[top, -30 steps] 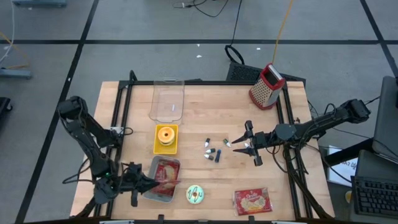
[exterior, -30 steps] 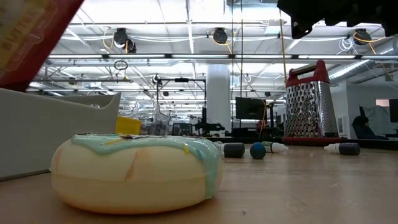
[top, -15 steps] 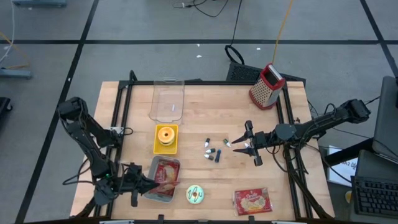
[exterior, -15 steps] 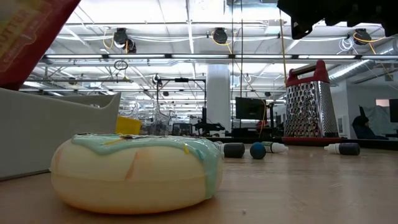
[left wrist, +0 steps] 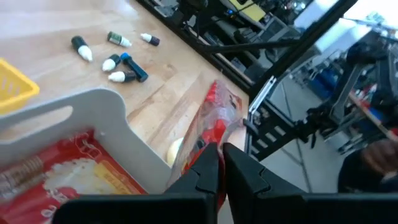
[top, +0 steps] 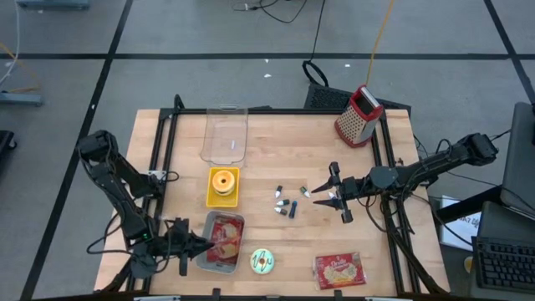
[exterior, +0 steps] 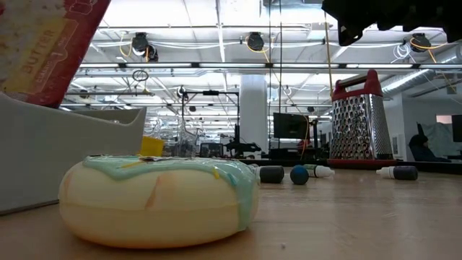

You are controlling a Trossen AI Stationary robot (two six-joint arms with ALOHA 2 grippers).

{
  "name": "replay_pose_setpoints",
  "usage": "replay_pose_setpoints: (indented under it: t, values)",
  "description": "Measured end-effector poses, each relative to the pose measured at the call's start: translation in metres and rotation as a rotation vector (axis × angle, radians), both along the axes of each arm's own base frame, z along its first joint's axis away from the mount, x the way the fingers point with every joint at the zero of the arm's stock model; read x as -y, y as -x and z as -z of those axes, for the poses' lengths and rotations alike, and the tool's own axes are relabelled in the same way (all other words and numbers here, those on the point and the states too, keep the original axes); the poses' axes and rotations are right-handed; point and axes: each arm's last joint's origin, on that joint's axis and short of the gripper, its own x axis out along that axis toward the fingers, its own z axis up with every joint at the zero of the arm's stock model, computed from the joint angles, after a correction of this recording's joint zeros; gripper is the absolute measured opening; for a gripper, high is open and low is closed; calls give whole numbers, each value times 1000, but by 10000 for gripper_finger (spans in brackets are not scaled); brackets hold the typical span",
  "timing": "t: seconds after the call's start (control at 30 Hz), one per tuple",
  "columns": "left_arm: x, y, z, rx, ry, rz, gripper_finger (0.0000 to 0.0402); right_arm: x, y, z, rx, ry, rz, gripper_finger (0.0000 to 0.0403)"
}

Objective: Pick & Place Food Item
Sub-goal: Put the left red popcorn bag into the white bin

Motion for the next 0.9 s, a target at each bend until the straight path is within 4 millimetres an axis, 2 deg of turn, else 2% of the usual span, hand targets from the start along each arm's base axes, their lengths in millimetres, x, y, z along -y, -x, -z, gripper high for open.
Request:
replay_pose_setpoints:
  t: [0.4, 0.53, 0.7, 0.9]
  values:
    - [-5, -7, 2, -15, -76, -9, 142, 0, 0, 0, 0, 1, 0, 132]
    - [-5, -7, 2, -17, -133, 6, 171, 0, 0, 0, 0, 4, 0, 132]
    - [-8, -11, 2, -24, -219, 10, 184, 0, 0, 0, 0, 4, 0, 132]
    - [-12, -11, -5, -18, -339, 33, 173, 0, 0, 0, -1, 4, 0, 132]
